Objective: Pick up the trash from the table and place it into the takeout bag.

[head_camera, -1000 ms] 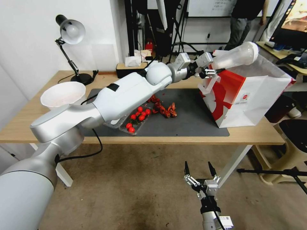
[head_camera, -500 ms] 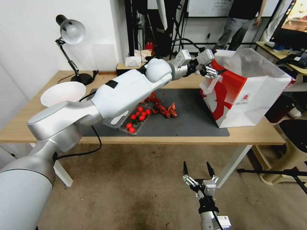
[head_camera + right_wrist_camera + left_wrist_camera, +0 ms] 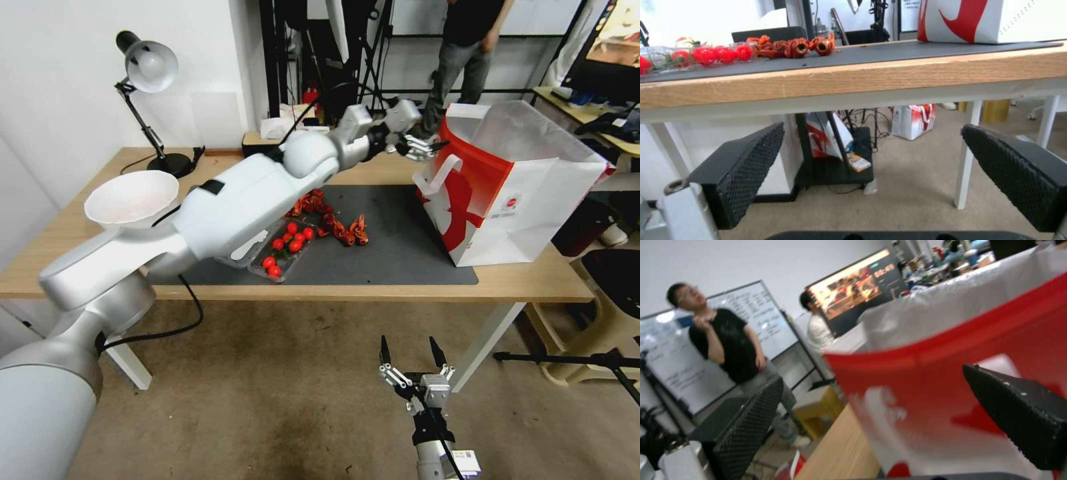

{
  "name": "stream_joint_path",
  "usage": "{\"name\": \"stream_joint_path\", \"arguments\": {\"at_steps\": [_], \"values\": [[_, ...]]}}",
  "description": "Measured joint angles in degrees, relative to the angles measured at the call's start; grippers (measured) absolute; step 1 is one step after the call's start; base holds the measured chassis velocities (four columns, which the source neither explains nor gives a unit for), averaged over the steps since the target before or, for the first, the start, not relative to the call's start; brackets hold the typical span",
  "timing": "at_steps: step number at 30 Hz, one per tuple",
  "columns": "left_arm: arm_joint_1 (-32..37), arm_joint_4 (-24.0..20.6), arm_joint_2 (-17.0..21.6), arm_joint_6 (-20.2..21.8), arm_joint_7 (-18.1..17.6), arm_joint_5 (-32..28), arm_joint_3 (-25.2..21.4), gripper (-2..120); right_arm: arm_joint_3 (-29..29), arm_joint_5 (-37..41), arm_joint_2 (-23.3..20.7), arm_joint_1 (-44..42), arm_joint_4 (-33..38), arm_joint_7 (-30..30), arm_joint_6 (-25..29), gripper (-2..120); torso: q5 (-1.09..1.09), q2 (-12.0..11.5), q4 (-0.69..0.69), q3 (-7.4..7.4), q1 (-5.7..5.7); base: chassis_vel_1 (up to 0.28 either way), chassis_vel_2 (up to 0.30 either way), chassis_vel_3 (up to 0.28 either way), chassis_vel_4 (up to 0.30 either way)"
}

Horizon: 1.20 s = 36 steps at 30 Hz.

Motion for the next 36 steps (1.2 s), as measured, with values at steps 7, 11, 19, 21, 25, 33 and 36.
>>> {"name": "stream_joint_path", "arguments": {"at_steps": [7, 11, 19, 21, 25, 33, 36], "values": [[5.9, -4.2, 5.6, 1.3, -1.1, -0.1, -4.7, 100, -0.2, -0.1, 0.1, 0.1, -0.5, 0.0, 0.0, 100, -0.01, 0.0, 0.00, 0.00, 0.00, 0.000, 0.000, 0.000, 0.000], [9.2, -6.5, 8.1, 2.2, -1.4, 0.1, -7.3, 100, -0.4, -0.3, 0.2, 0.0, -0.5, -0.1, 0.0, 100, -0.02, 0.0, 0.01, 0.00, 0.00, 0.000, 0.000, 0.000, 0.000], [14.8, -10.4, 11.3, 2.9, -1.9, 0.1, -11.7, 100, -0.7, -0.7, 0.4, 0.0, -0.4, -0.1, 0.0, 100, -0.03, 0.0, 0.02, 0.00, 0.00, 0.000, 0.000, 0.000, 0.000], [15.3, -10.8, 11.6, 3.0, -1.9, 0.1, -12.1, 100, -0.7, -0.7, 0.4, 0.0, -0.4, -0.1, 0.0, 100, -0.03, 0.0, 0.02, 0.00, 0.00, 0.000, 0.000, 0.000, 0.000], [18.9, -13.3, 13.6, 3.2, -2.4, 0.3, -15.1, 100, -0.8, -0.9, 0.6, 0.0, -0.4, -0.1, 0.0, 100, 0.01, 0.0, 0.01, -0.01, 0.00, 0.000, 0.000, 0.000, 0.000], [26.0, -17.2, 17.4, 3.3, -3.1, 1.9, -20.8, 100, -1.3, -1.7, 0.9, -0.3, 0.1, -0.1, 0.1, 100, -0.01, 0.0, -0.01, 0.00, 0.00, 0.000, 0.000, 0.000, 0.000], [30.8, -20.0, 19.3, 3.3, -4.0, 2.8, -24.6, 100, -1.6, -2.3, 1.1, -0.6, 0.5, -0.1, 0.1, 100, -0.02, 0.0, 0.04, 0.00, 0.00, 0.000, 0.000, 0.000, 0.000]]}}
